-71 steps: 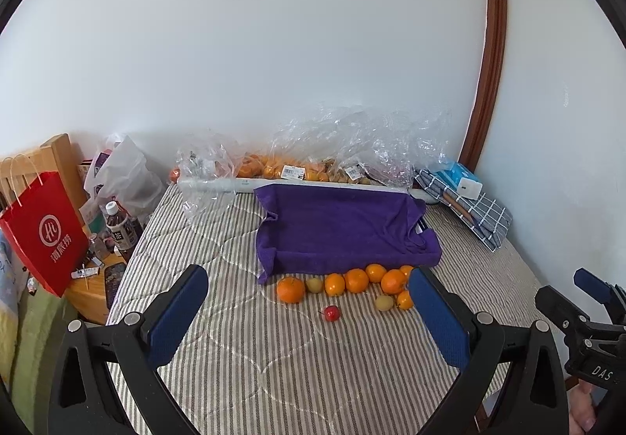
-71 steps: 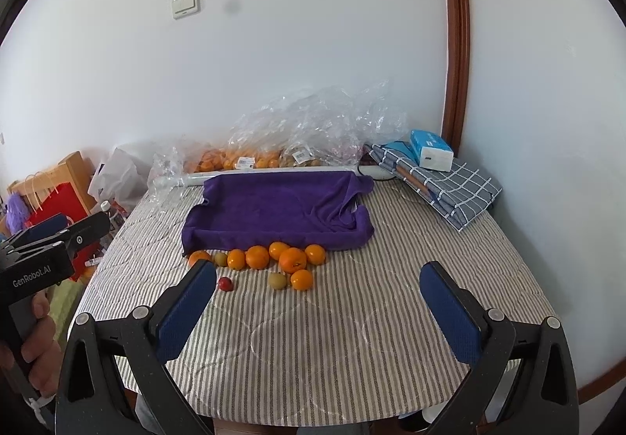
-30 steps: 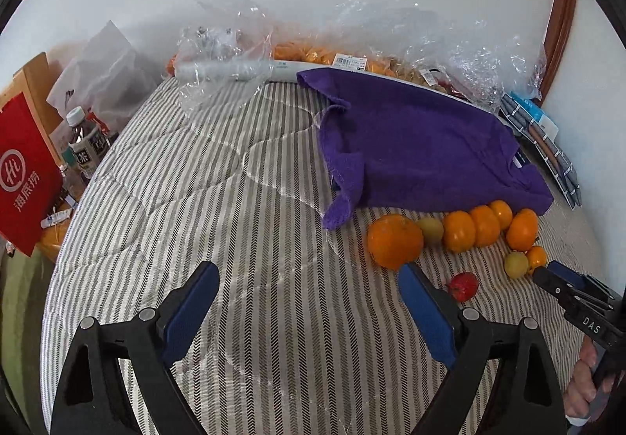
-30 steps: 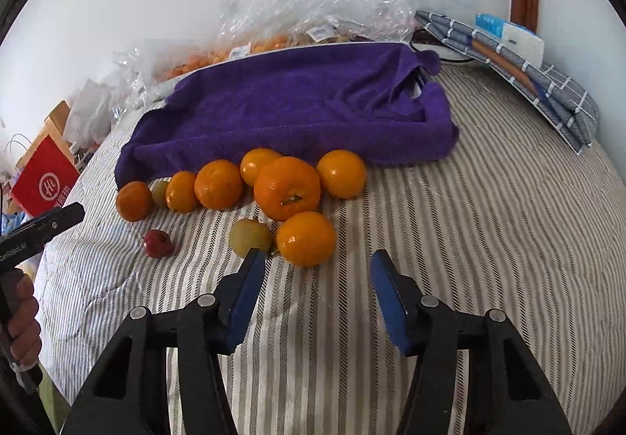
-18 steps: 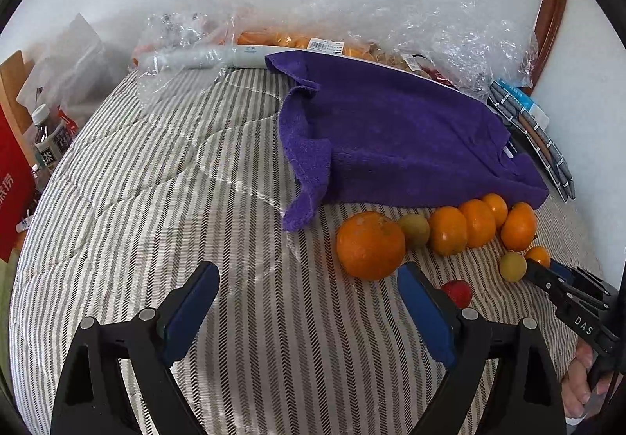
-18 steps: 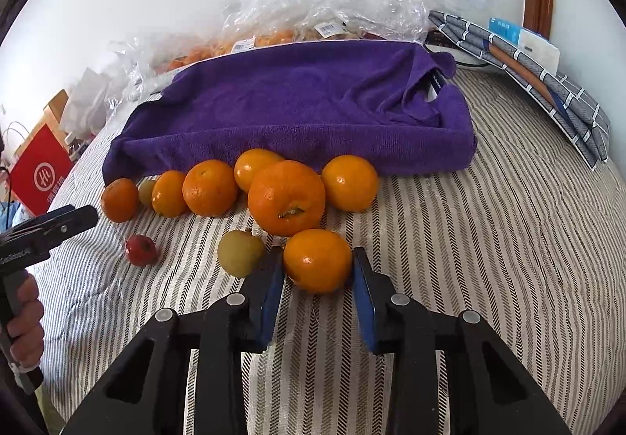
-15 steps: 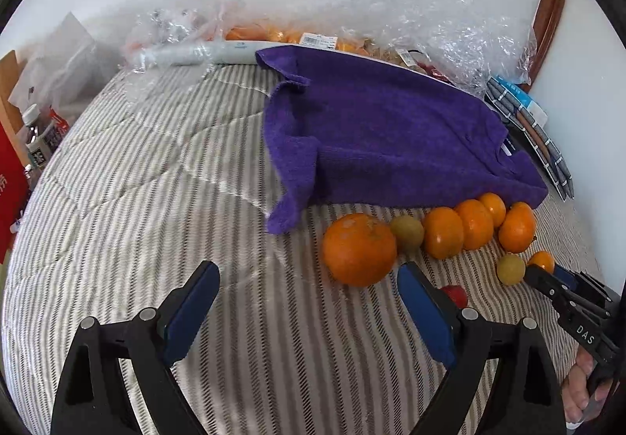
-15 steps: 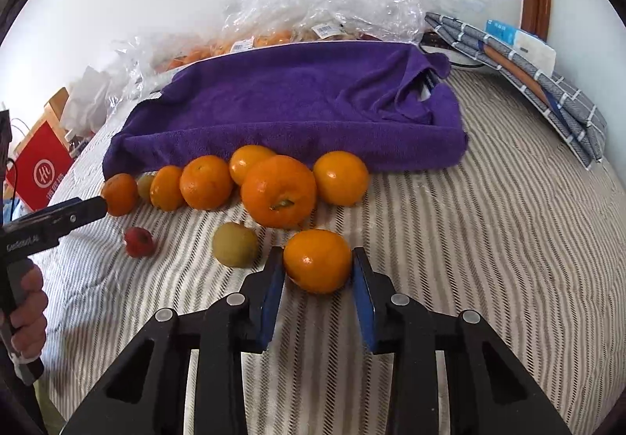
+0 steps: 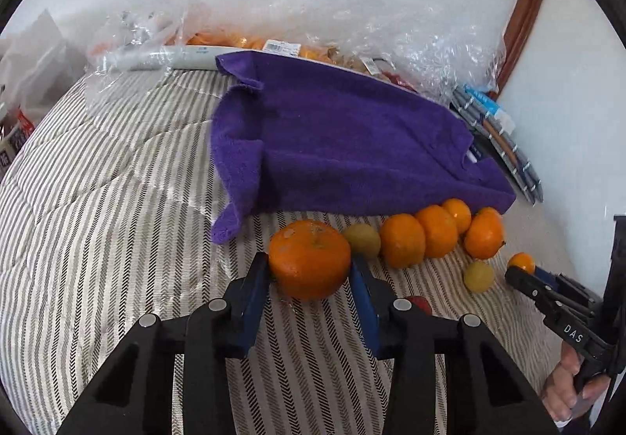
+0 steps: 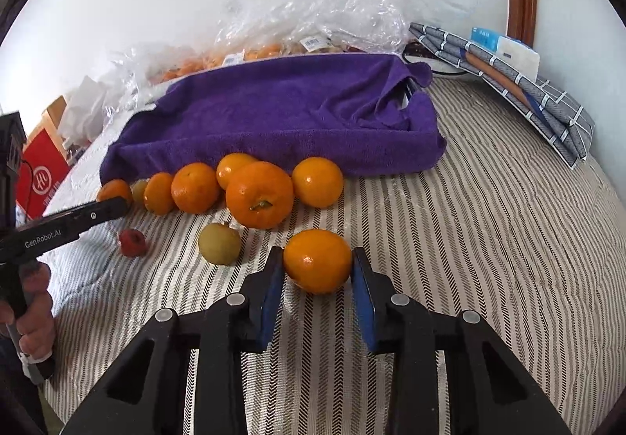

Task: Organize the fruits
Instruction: 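Grasp a large orange with the left tool while the right tool grasps another orange, then carry both held oranges up and over onto the purple towel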

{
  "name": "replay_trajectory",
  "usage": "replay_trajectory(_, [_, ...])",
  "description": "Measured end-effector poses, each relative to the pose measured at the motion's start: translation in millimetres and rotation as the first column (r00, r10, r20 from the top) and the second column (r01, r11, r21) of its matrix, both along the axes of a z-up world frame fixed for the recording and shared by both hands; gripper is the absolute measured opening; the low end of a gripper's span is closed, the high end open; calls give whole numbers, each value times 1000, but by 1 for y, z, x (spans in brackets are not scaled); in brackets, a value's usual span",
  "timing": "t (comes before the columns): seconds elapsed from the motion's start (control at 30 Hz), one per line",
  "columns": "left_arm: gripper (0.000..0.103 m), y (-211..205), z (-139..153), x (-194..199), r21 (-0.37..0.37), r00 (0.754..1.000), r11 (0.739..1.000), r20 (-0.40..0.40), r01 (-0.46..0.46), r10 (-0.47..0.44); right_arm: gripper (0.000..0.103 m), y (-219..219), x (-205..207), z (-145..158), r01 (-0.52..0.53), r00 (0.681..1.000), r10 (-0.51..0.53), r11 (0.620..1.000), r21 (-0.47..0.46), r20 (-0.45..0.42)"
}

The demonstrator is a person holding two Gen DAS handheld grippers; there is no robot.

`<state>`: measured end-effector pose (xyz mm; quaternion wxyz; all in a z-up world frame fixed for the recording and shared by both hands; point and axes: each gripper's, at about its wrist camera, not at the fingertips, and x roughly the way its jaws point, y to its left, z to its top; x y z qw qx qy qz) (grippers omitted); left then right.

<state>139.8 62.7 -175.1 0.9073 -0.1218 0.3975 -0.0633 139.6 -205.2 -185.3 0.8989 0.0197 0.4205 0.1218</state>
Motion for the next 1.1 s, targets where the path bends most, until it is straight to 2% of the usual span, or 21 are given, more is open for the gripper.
replay_trajectory(0.23, [39, 5, 7, -9, -38, 998, 999, 62, -19, 21, 34, -11, -1, 2, -4, 1000, 3, 998, 69, 12])
replay_trajectory(0.53, [39, 6, 12, -17, -55, 994, 998, 110, -8, 14, 34, -17, -7, 6, -5, 999, 0, 994, 106, 45])
replay_trajectory(0.7, [39, 4, 17, -22, -47, 990, 999, 140, -5, 11, 34, -18, -7, 7, 8, 999, -13, 995, 101, 51])
replay_trajectory(0.93, [39, 11, 18, -22, -94, 989, 995, 142, -19, 33, 34, -10, -8, 9, -4, 999, 1, 998, 60, 43])
replay_trajectory(1.1, [39, 13, 26, -28, -99, 981, 994, 185, -39, 57, 34, -8, -7, 23, -7, 998, 2, 995, 95, 62])
